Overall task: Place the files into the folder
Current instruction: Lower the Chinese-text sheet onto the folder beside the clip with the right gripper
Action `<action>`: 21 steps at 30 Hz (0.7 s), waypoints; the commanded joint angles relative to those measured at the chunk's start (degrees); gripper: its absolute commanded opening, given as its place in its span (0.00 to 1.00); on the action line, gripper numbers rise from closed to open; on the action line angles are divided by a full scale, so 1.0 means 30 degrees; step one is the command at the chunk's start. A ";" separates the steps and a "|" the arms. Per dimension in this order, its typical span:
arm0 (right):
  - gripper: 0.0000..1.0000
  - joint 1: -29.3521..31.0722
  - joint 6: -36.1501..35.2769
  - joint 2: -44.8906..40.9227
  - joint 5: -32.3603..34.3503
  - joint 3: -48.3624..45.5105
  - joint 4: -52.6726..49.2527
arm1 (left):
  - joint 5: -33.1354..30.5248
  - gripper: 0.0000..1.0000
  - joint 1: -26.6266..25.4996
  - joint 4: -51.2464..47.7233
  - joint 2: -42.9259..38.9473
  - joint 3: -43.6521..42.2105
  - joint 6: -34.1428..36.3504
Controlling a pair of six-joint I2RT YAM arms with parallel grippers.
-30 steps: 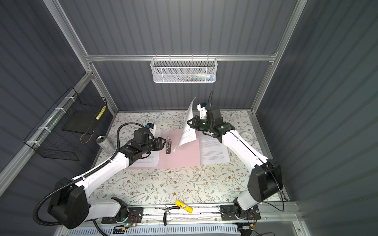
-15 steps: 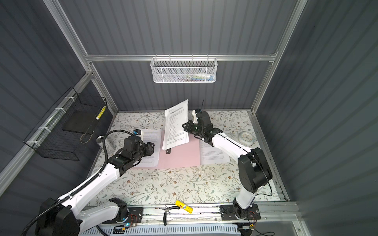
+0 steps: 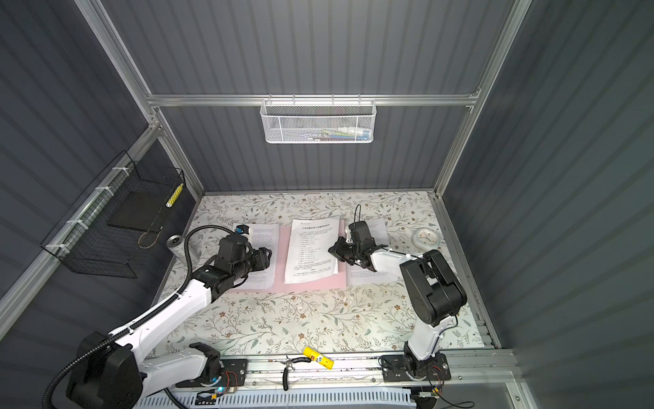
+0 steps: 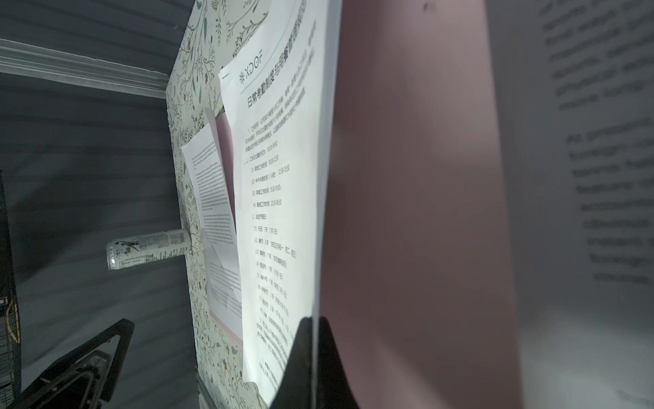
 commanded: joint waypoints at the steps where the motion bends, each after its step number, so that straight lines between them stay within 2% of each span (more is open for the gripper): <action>1: 0.00 -0.0019 0.0032 -0.0730 -0.0129 -0.0703 0.0793 | 0.0442 0.60 0.0113 0.0288 0.0213 -0.0080 -0.0049; 21: 0.00 -0.0438 0.0347 -0.1584 0.0945 -0.2382 0.1161 | 0.0902 0.59 0.0113 0.0702 0.0869 -0.0135 -0.0191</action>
